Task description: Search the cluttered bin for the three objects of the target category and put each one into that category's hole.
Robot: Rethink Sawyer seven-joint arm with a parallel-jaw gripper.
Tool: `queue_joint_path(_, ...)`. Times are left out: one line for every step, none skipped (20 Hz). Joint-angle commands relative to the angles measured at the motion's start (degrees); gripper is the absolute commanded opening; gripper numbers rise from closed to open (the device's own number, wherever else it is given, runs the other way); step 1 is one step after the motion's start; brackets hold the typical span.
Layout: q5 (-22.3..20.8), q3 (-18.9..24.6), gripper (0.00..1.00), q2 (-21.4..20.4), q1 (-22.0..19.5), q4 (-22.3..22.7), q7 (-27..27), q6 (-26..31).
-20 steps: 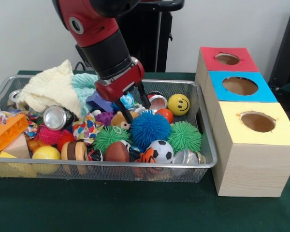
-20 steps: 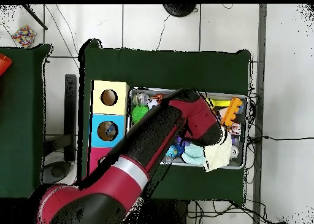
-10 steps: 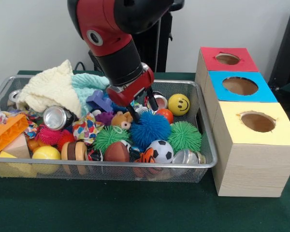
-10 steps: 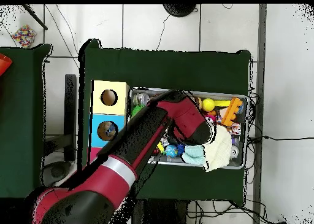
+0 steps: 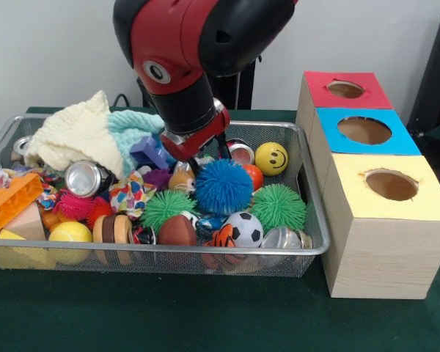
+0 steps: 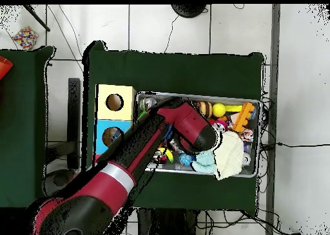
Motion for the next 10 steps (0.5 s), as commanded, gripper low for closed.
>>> queue_joint_path(-5.3,5.0,1.0,5.6,-0.4,-2.2,19.6,-9.5)
queue_joint_path(-5.5,5.0,1.0,5.8,-0.3,-2.1,19.7,-9.6)
queue_joint_path(-5.4,5.2,1.0,5.8,-0.4,-2.1,19.8,-9.5)
queue_joint_path(-5.5,5.3,1.0,5.9,-0.4,-2.3,19.7,-9.6)
queue_joint_path(-5.9,5.4,1.0,6.2,-0.3,-2.4,19.5,-10.0)
queue_joint_path(-6.3,5.4,1.0,6.7,-0.2,-2.8,19.7,-10.2)
queue_joint_path(-6.7,5.3,1.0,7.2,0.0,-3.0,19.9,-10.4)
queue_joint_path(-7.1,5.1,1.0,7.6,0.0,-3.2,20.0,-10.7)
queue_joint_path(-7.5,5.0,1.0,8.0,0.1,-3.4,20.2,-10.9)
queue_joint_path(-8.0,4.9,1.0,8.2,0.1,-3.4,20.2,-11.2)
